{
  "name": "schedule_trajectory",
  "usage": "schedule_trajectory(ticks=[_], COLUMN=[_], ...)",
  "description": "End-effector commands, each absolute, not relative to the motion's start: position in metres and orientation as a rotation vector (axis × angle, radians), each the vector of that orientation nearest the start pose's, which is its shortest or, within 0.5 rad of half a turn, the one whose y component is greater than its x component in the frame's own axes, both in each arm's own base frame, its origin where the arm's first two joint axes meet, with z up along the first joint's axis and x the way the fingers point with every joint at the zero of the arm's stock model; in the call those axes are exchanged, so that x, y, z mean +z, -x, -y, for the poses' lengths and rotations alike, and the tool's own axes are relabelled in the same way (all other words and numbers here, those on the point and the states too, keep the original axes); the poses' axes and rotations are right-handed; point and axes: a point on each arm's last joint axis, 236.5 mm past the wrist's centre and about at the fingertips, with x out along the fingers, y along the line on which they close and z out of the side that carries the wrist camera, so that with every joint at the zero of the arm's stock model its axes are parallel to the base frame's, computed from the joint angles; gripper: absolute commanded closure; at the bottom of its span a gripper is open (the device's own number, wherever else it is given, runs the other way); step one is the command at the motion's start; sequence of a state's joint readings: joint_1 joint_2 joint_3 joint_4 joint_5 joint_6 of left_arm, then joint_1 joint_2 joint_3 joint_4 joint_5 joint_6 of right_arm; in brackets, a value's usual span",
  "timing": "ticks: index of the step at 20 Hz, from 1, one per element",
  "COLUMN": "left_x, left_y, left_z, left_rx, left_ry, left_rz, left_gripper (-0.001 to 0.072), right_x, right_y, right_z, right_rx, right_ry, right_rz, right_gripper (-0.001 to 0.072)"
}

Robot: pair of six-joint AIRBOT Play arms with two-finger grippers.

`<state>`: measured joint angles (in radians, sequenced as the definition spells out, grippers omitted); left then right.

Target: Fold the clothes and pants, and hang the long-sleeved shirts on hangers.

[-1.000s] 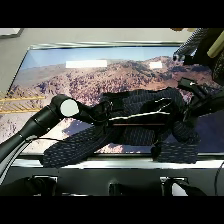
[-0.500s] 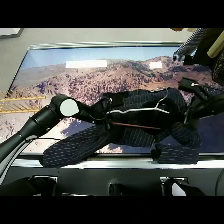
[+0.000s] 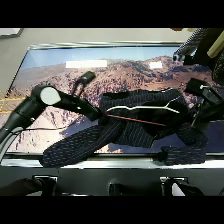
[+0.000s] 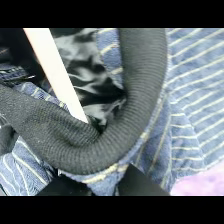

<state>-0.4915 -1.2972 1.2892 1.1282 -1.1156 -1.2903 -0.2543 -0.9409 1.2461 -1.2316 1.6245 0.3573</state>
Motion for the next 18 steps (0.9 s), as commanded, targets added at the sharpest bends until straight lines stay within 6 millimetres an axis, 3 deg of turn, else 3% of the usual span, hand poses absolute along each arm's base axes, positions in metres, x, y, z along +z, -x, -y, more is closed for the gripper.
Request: schedule_trajectory(ticks=[1,3,6,9,11,13,18], left_x=[0.063,0.056,0.071,0.1,0.116,0.12,0.109], left_y=[-0.342,-0.335,-0.318,-0.3,-0.286,-0.282,-0.284], left_z=[0.234,0.248,0.316,0.389,0.425,0.444,0.472], left_rx=[-0.596,-0.58,-0.673,-0.746,-0.786,-0.809,-0.837], left_ry=[0.167,0.334,0.5,0.585,0.636,0.623,0.536], left_rz=[-1.213,-1.248,-1.198,-1.051,-0.964,-0.889,-0.897], left_gripper=[0.0113,0.0113,0.0114,0.0114,0.0115,0.0121,0.013], right_x=[0.143,0.145,0.145,0.145,0.145,0.146,0.146], right_y=[-0.278,-0.278,-0.278,-0.278,-0.278,-0.279,-0.279], right_z=[-0.006,-0.006,-0.007,-0.007,-0.007,-0.006,-0.006], right_rx=[0.723,0.687,0.656,0.639,0.625,0.614,0.612], right_ry=[0.652,0.607,0.55,0.524,0.502,0.486,0.485], right_rz=[-0.993,-1.001,-1.019,-1.026,-1.033,-1.035,-1.035], right_gripper=[0.0705,0.0705,0.0704,0.0704,0.0704,0.0704,0.0703])
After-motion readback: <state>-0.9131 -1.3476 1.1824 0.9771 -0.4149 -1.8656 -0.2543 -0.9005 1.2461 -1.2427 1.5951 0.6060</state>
